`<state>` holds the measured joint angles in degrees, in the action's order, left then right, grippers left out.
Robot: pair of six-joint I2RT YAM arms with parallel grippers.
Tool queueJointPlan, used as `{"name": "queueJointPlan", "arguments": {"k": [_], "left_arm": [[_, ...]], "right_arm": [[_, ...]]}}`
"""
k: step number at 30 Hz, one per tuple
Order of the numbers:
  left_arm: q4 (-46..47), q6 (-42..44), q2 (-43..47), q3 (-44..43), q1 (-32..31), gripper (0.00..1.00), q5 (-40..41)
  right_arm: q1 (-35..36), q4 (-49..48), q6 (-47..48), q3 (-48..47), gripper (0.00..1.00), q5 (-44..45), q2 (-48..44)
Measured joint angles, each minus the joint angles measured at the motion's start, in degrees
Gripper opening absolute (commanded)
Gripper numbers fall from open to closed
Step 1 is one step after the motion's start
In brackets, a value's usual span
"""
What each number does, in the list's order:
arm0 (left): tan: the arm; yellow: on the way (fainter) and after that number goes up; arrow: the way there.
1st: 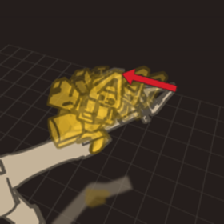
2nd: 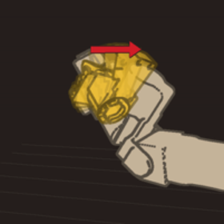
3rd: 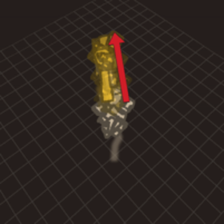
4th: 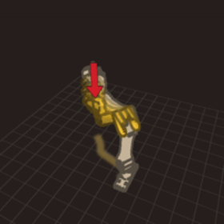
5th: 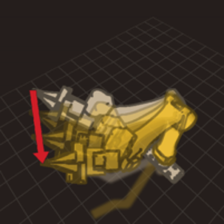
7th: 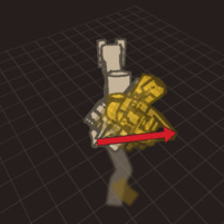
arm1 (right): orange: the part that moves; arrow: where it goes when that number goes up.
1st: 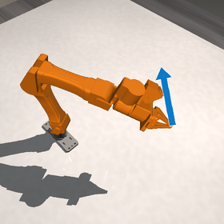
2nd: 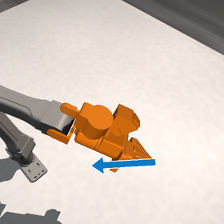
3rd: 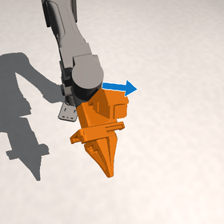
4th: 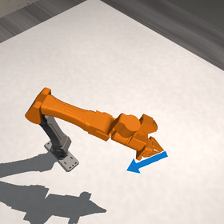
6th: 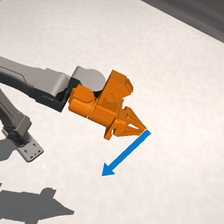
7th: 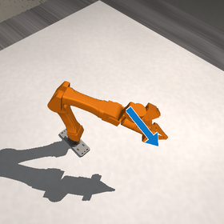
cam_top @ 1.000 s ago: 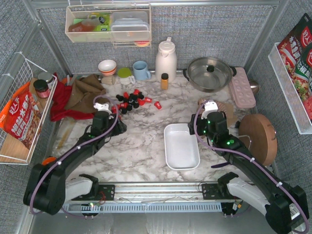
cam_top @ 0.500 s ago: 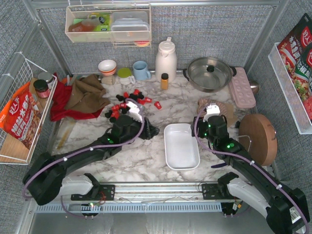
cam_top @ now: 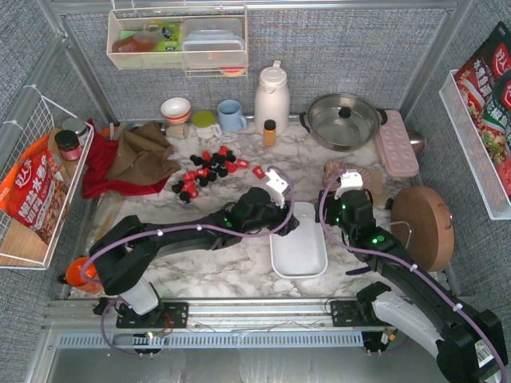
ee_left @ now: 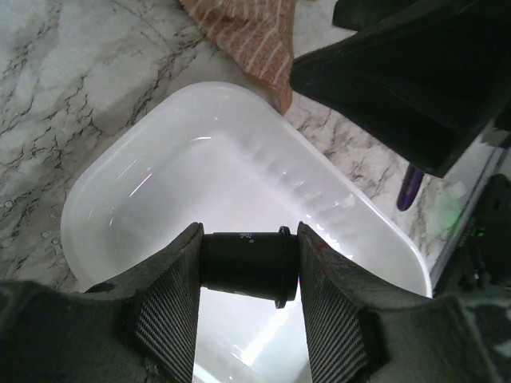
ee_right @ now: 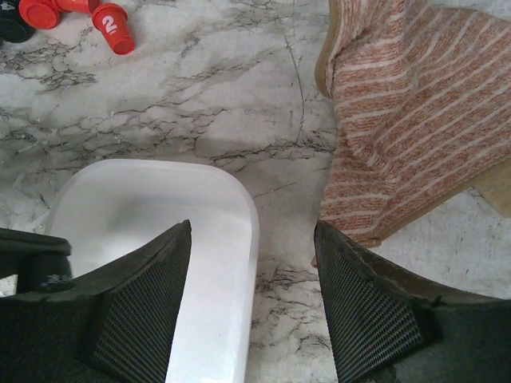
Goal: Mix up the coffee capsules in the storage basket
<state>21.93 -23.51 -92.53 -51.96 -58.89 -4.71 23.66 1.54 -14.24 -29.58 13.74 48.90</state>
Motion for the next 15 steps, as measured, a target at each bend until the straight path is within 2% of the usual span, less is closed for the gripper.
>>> {"name": "queueJointPlan", "arguments": {"k": [2,3,4,5,6,13,14,15], "left_arm": [[-1.49,0.61,-1.46,-1.40,-0.70,0.51,1.64],[-2.40,0.79,-1.88,-1.77,-0.98,0.59,2.32],[-2.97,0.79,-2.08,-1.92,-1.09,0.74,3.15],[-3.43,0.96,-2.10,-1.95,-1.14,0.94,3.76],[-3.72,1.11,-2.10,-1.92,-1.14,0.99,4.70],[-3.72,0.96,1.73,0.96,-1.79,0.99,10.03],[-3.63,0.92,3.06,1.84,-1.81,0.99,11.50],[-3.56,0.68,4.44,2.71,-1.79,0.99,13.38]], "right_arm": [[-0.04,-0.02,0.00,0.02,0.67,0.31,-0.35],[-0.04,-0.07,0.00,0.11,0.67,0.46,-0.52],[-0.04,-0.11,0.00,0.22,0.67,0.61,-0.68],[-0.04,-0.28,0.00,0.44,0.67,0.68,-0.83],[-0.04,-0.33,0.00,0.59,0.67,0.83,-0.94],[-0.04,-0.42,0.00,0.63,0.70,1.07,-0.94],[-0.04,-0.42,0.00,0.63,0.72,1.16,-0.94],[-0.04,-0.42,0.00,0.63,0.82,1.33,-0.94]]}}
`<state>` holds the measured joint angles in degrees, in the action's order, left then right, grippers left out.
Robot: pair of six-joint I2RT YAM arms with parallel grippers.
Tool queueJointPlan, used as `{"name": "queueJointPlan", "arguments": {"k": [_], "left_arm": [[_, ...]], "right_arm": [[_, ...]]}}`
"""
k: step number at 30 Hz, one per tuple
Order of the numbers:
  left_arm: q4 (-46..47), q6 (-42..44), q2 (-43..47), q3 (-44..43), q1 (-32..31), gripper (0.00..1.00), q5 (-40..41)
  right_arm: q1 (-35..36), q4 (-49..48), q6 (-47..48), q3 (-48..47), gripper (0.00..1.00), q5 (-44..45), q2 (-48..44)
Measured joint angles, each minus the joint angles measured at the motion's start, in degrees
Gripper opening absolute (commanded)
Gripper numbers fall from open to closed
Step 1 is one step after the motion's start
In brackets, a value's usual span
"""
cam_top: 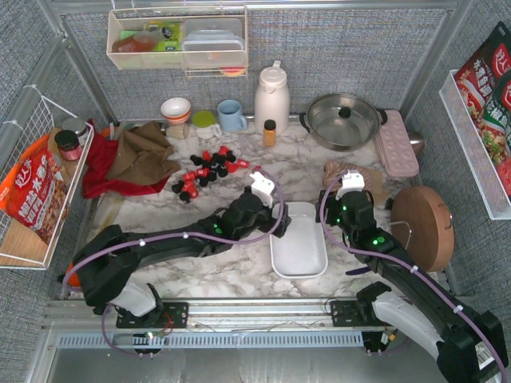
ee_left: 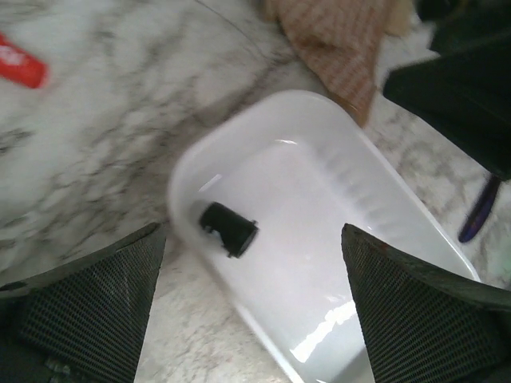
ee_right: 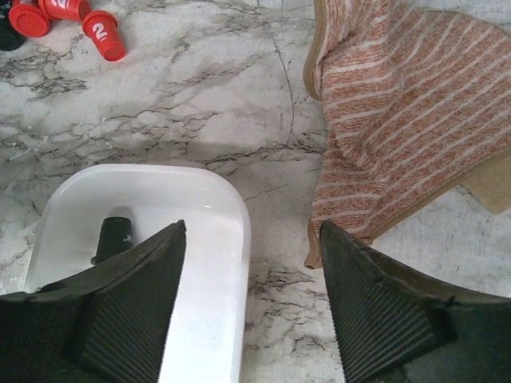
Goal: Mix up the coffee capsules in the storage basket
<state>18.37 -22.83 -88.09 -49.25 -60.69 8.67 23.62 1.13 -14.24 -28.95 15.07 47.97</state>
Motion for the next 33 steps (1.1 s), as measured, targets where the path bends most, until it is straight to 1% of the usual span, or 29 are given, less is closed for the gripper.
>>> {"name": "queueJointPlan", "arguments": {"k": [1,5,9,11,13,17,20,23,28,33], "left_arm": [[0.00,-0.42,1.46,0.87,0.07,0.99,2.27],[-0.96,-2.49,6.34,3.65,0.31,0.99,13.18],[-7.28,-6.86,10.40,5.25,2.14,0.99,24.90],[-11.06,-9.88,12.63,6.73,4.52,0.99,28.72],[-15.34,-13.46,15.08,8.79,9.16,0.98,30.34],[-21.33,-18.86,19.74,13.53,19.39,0.91,31.12],[-23.39,-19.85,20.98,15.37,25.62,0.85,30.10],[-23.52,-20.02,20.46,16.11,32.63,0.83,27.61],[-22.32,-16.61,15.65,15.02,39.19,0.80,21.66],[-19.52,-12.76,11.47,12.63,41.13,0.80,16.72]], "right_arm": [[0.00,0.00,-0.02,0.00,0.98,0.17,-0.02],[-0.07,-0.02,-0.35,0.07,0.99,1.79,-0.72],[-0.70,-0.42,-3.65,1.97,0.99,5.62,-1.99],[-1.20,-0.37,-5.03,2.86,0.99,6.80,-2.71],[-1.51,-0.44,-6.03,3.21,0.99,7.26,-3.48],[-1.44,-1.18,-6.69,3.65,0.99,7.48,-3.96],[-1.51,-1.51,-6.86,3.76,0.98,7.28,-3.80],[-1.51,-1.68,-6.86,3.74,0.98,6.91,-3.69],[-1.51,-1.70,-6.86,3.74,0.98,6.47,-3.87],[-1.51,-1.73,-6.84,3.74,0.97,5.81,-3.74]]}}
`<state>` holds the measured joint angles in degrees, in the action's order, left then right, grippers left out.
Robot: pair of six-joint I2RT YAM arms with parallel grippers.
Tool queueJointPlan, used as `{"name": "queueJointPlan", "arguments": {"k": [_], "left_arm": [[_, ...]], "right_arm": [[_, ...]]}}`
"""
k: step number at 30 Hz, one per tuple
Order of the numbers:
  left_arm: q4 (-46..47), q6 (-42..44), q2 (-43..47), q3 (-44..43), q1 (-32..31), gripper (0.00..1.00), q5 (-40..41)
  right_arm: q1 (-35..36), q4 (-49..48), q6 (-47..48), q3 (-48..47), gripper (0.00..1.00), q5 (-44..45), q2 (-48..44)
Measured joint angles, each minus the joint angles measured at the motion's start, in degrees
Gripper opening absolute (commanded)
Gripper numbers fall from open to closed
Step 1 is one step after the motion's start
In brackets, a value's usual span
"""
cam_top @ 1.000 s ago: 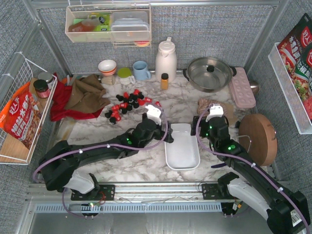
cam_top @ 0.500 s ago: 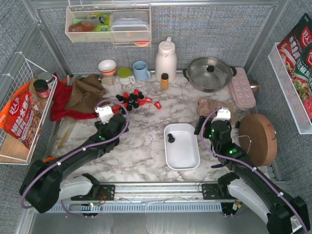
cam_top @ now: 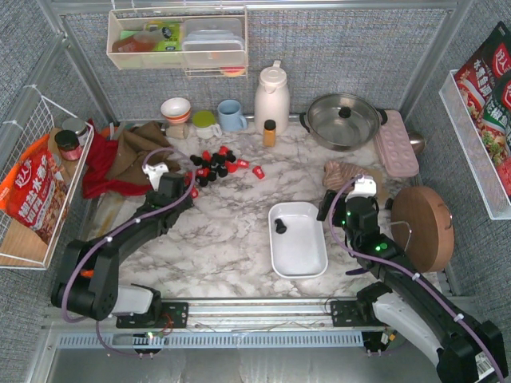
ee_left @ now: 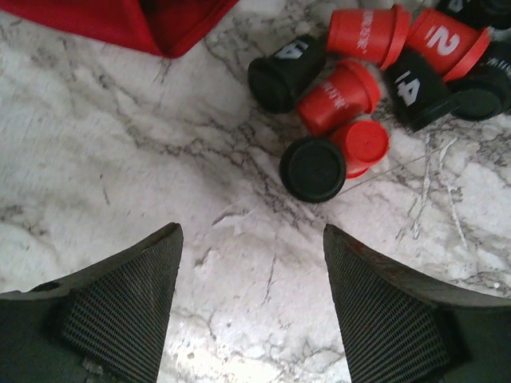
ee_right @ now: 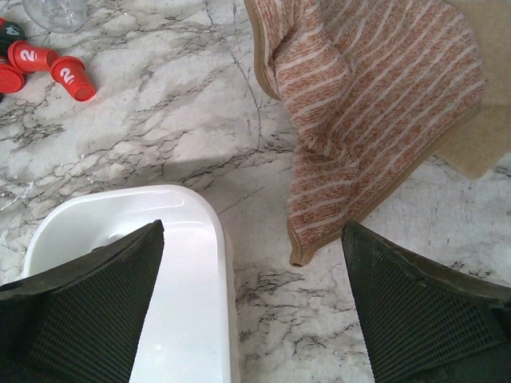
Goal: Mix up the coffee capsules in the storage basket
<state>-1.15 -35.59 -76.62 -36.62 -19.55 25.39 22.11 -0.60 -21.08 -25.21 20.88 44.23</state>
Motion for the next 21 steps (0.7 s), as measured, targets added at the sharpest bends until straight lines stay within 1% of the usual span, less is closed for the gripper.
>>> {"name": "queueJointPlan", "arguments": {"k": [5,9,13,17,21], "left_arm": [[2.19,2.97,-3.34,-2.78,0.90,0.77,-2.49],[2.75,4.92,-7.10,-5.20,1.64,0.68,-4.11],[2.69,6.12,-11.08,-8.02,3.13,0.60,-6.49],[2.34,7.06,-13.77,-10.29,3.43,0.60,-8.68],[2.38,7.10,-14.75,-10.49,3.45,0.60,-10.64]], "right_arm": [[0.00,-0.02,0.00,0.00,0.97,-0.39,0.31],[0.00,-0.04,0.00,0.00,0.96,-0.46,0.63],[0.00,0.00,0.04,-0.02,0.87,-1.55,1.01],[0.02,-0.28,0.98,-1.11,0.82,-4.79,1.31],[0.42,-1.46,2.69,-1.36,0.80,-9.55,1.86]]}}
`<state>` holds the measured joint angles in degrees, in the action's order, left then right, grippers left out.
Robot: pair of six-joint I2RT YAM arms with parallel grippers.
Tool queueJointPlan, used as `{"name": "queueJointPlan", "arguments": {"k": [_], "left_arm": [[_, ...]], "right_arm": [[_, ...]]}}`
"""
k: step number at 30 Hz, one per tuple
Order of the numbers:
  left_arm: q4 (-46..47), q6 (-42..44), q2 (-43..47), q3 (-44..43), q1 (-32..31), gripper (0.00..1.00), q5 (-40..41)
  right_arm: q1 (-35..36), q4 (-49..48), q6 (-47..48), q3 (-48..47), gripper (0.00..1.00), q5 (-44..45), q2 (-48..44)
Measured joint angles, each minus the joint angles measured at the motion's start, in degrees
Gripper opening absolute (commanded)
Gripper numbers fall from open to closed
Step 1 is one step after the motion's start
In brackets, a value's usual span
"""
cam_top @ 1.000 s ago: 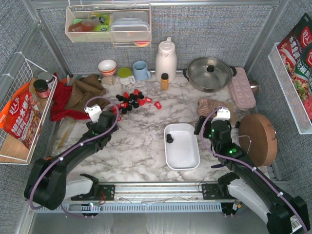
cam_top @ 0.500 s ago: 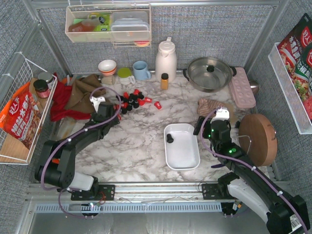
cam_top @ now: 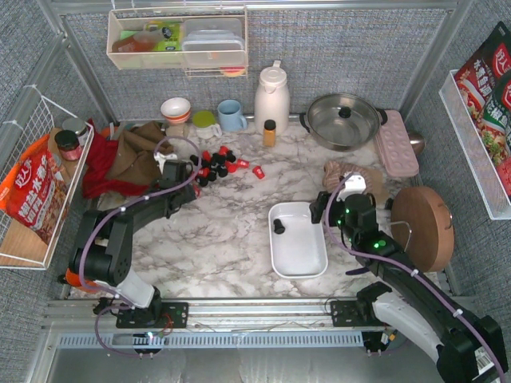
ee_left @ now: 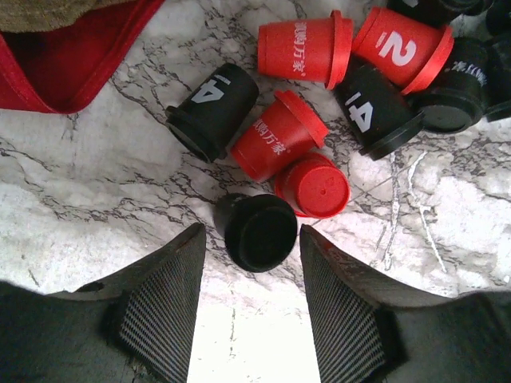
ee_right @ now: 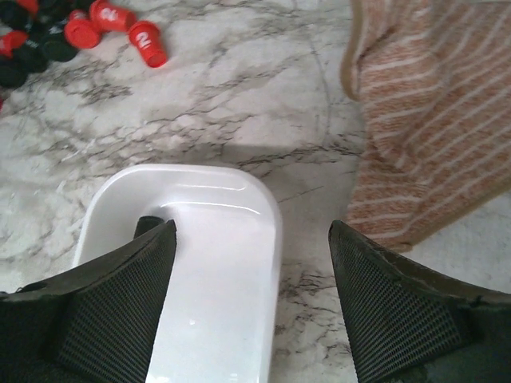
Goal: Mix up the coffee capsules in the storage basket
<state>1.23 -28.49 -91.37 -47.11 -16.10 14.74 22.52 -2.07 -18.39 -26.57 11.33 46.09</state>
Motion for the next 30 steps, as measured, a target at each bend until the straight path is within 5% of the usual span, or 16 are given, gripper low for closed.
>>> {"name": "queueJointPlan", "arguments": {"k": [5,17,22,30], "left_arm": [[-0.09,0.04,-0.55,0.28,0.07,0.59,-1.22],[-0.59,1.31,-2.10,-0.35,0.13,0.37,-0.98],[0.00,2.84,3.13,1.20,0.13,0.34,-2.32],[6.67,5.57,18.03,9.33,-0.55,0.31,-17.05]], "right_arm": [[1.55,-2.03,2.45,-0.17,0.77,-5.68,1.18],[11.85,-4.15,13.14,-4.83,0.76,-16.83,7.58],[13.94,-5.03,17.00,-5.03,0.77,-20.63,8.55],[16.20,-10.84,25.07,-1.03,0.77,-29.99,7.89]]}}
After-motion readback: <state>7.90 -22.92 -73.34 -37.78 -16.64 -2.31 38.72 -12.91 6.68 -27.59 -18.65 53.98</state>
